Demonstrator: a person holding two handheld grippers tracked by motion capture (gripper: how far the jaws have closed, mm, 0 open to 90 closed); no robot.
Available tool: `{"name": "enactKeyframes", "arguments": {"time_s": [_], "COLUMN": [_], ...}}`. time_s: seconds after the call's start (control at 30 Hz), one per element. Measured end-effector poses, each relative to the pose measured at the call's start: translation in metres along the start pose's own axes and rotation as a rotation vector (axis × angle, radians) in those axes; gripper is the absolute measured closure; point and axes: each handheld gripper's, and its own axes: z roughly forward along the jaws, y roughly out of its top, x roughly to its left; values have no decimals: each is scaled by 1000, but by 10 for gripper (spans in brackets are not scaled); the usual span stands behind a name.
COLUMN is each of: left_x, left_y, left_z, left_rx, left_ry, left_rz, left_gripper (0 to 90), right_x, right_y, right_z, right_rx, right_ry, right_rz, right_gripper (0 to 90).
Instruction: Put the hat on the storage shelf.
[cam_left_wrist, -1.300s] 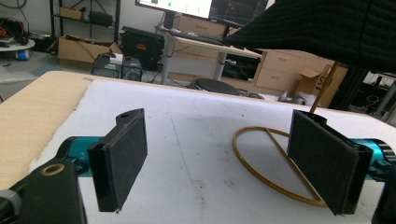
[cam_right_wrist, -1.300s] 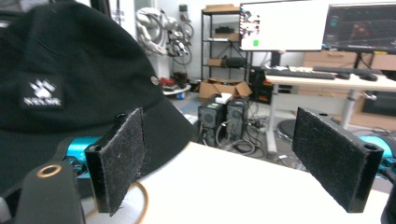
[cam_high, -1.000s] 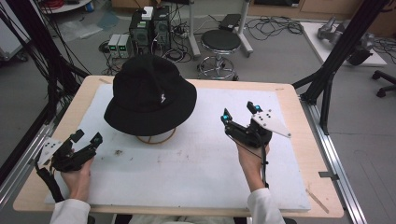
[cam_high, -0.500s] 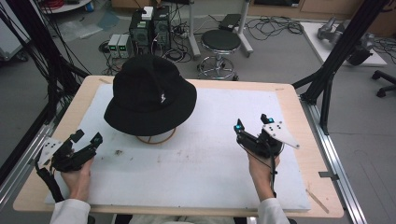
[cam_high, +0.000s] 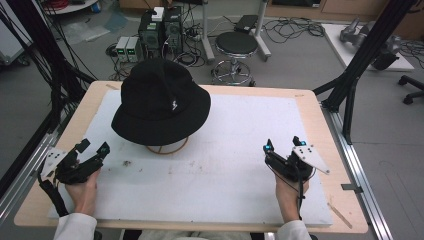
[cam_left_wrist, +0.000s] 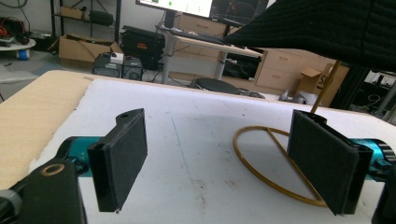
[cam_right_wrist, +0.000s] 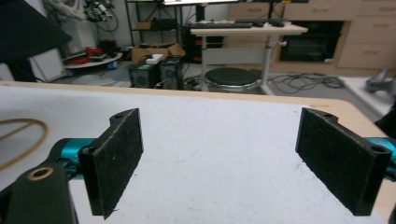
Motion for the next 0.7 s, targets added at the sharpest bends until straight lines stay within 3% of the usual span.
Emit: {"name": "enactKeyframes", "arguments": {"time_s": [0.1,0.27,0.7], "left_x": [0,0,0], "left_y": [0,0,0], "left_z": [0,0,-1], "left_rx": [0,3,1], "left_ry": [0,1,0], "left_rz": [1,0,2], "left_gripper": [203,203,203], "right_x": [-3,-7,-13], "right_y": [-10,-23,-35], "right_z": [-2,-3,-5], "right_rx": [-7,-9,-26], "right_ry": [-30,-62,-85], "right_rz": [-23,-8,31], "right_gripper": [141,141,141]}}
